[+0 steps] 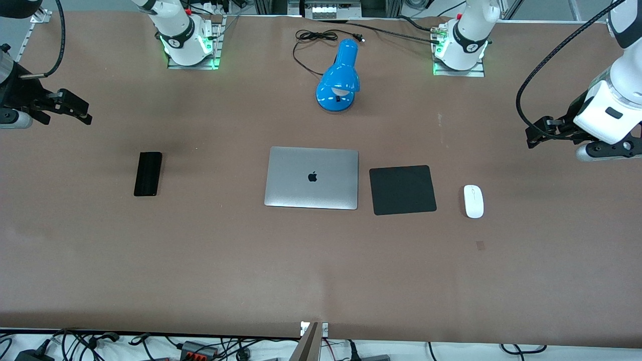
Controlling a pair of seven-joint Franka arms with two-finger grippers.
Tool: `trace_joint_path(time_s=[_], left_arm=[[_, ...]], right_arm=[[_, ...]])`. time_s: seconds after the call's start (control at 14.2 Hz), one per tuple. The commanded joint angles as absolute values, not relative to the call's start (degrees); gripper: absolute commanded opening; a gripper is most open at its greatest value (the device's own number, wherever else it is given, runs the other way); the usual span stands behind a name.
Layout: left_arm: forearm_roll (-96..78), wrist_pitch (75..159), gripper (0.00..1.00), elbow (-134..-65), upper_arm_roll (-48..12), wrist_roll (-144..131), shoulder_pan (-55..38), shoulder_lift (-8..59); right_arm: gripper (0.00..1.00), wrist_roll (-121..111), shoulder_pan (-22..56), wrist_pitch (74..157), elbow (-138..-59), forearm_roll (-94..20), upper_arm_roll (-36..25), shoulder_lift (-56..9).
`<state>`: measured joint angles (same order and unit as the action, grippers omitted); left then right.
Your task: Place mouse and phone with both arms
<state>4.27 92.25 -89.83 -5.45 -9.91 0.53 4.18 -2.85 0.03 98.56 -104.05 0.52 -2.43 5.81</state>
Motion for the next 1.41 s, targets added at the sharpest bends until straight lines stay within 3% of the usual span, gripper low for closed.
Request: trace_joint_path(time_s=[0.0,0.7,1.34], left_arm=[[3.08,91.49,1.0,-88.68,-5.36,-9.4,0.62,4.31],[3.08,91.41,1.0,-88.95,-5.27,-8.97,1.23,4.31],[2.9,92.02,1.0,-88.15,-5.36,-8.88,1.05,5.89]], right_arm=[[1.0,-3.08,-0.09,98.52,-104.85,1.05,-2.2,6.59],[1.0,-2.72,0.53,102.65,-105.55,1.23,-2.55,-3.77],[1.0,-2.72,-0.79,113.81,-111.61,1.23,-2.9,-13.35]])
